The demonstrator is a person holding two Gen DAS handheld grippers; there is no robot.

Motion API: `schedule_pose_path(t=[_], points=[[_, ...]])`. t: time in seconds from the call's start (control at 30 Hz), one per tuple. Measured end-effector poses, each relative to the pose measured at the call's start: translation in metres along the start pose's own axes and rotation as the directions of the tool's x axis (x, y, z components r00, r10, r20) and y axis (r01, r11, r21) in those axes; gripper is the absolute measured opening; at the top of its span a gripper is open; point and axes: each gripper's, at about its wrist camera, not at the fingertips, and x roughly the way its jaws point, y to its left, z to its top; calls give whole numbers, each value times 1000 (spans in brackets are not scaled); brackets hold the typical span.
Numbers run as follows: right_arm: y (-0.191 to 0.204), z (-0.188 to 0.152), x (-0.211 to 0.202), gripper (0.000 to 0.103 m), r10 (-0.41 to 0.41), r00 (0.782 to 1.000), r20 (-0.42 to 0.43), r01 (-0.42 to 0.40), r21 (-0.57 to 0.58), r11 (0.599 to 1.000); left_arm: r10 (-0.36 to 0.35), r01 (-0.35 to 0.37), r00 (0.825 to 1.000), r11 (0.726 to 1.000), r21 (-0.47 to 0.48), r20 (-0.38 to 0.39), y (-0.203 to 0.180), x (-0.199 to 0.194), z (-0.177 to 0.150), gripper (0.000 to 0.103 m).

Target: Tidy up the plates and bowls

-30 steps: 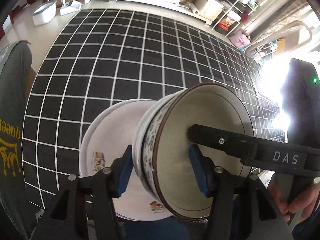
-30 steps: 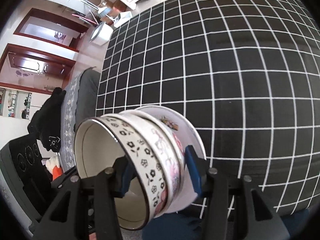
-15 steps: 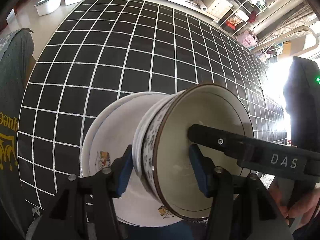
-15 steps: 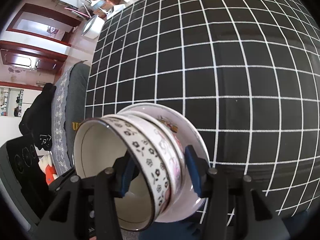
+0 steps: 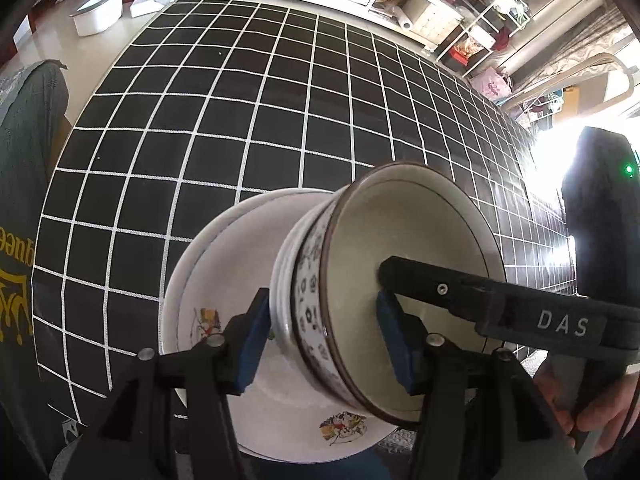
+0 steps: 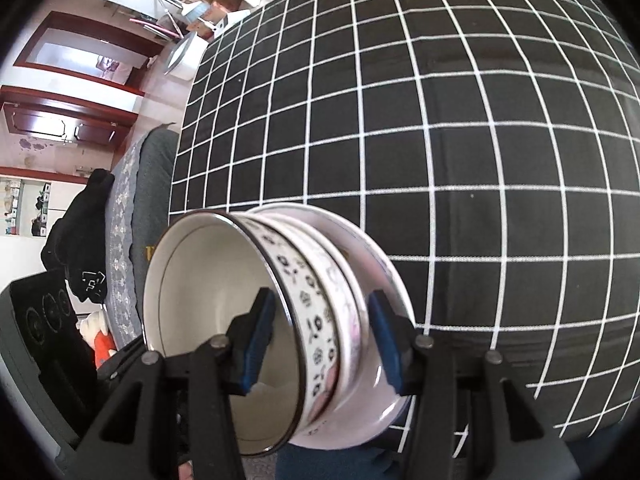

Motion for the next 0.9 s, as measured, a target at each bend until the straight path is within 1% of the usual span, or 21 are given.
schedule_pose_path(t=[0.1,0.2,0.23,0.27,0.3,0.33,0.43,0.5,0.53,0.63,0.67,0.7,0.77,0.87,0.9], points=[[-1,-2,-5,53,2,1000,14,-1,-12,1000,-14,15,1000,999,-29,8,6,0,-2,51],[1,-4,-13,53,-28,998,56,32,-59,998,11,-10,1000,1000,-22,25,9,-4,-6,51],[5,-6,-16,57,-97,991,93,107,-104,989,25,-25,999,1000,-12,33,9,-6,-7,51],[7,-7,-19,59,-139,982,127,155,-126,980,43,-43,998,999,0,41,8,-8,-9,51],[7,-9,-22,61,-158,976,153,180,-143,973,56,-57,997,998,8,45,7,-10,-10,51],[6,-10,-24,63,-151,975,162,175,-148,973,73,-74,996,997,16,54,6,-12,-11,51],[4,-16,-31,63,-123,974,191,155,-160,975,126,-128,987,992,20,100,2,-21,-13,51],[5,-21,-37,64,-134,966,221,175,-181,968,142,-144,980,990,9,140,-1,-29,-16,51],[6,-24,-41,65,-147,958,246,196,-189,962,147,-149,976,989,1,158,2,-37,-19,51],[14,-34,-58,65,-165,926,339,247,-216,945,200,-199,951,980,-28,236,-1,-55,-30,51],[16,-36,-62,65,-165,917,362,256,-220,941,225,-225,936,974,-31,271,-4,-63,-35,51],[18,-39,-68,65,-160,905,394,263,-224,939,238,-239,925,970,-32,296,-8,-69,-38,51],[21,-47,-81,65,-147,882,447,272,-229,935,244,-251,901,968,-30,358,-17,-87,-47,51],[25,-59,-99,66,-127,853,506,278,-235,931,230,-243,878,970,-23,420,-30,-107,-59,51],[26,-64,-105,66,-116,845,523,276,-240,931,227,-246,867,969,-15,443,-39,-116,-62,51]])
